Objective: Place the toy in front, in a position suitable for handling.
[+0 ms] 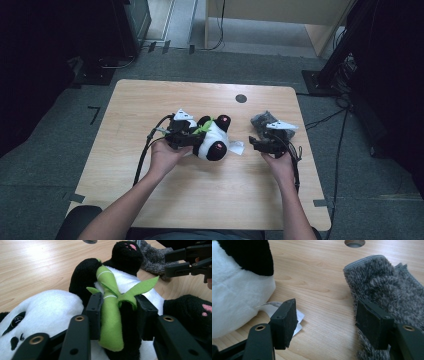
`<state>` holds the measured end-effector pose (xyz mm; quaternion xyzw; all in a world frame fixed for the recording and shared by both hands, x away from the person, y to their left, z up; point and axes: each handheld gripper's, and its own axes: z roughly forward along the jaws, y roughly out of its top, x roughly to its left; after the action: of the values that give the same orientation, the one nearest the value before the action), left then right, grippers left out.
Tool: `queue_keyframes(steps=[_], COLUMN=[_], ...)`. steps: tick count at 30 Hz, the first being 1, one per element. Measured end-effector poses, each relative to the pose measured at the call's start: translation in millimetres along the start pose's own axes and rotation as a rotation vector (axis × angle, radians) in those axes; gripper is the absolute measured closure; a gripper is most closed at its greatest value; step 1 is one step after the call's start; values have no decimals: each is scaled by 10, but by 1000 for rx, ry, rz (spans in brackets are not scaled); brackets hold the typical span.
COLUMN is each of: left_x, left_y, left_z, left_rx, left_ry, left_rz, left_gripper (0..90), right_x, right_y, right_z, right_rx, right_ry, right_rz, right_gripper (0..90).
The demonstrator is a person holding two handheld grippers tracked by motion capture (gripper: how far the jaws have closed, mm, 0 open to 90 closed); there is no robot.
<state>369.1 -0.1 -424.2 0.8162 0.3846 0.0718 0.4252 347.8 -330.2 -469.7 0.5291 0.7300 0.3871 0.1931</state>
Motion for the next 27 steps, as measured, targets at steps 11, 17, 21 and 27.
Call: queue_keyframes(steps=[11, 17, 21, 27], left_x=[53, 191, 337, 501], left_y=[-13, -34, -148, -314], left_z=[-166, -378, -474, -595], left_rx=[-56, -76, -70, -102], left_ry=[-62, -36, -1, 17], left_rz=[53, 74, 72, 44], left_gripper=[378, 346, 334, 301], right_x=[-87, -193, -312, -442], right_y=[12, 96, 147, 156], right_z=[-39, 7, 80, 130], right_rx=[-5, -31, 16, 10], right_ry=[-44, -66, -49, -75], right_rz=[24, 47, 56, 54], right_gripper=[347, 360, 371, 377])
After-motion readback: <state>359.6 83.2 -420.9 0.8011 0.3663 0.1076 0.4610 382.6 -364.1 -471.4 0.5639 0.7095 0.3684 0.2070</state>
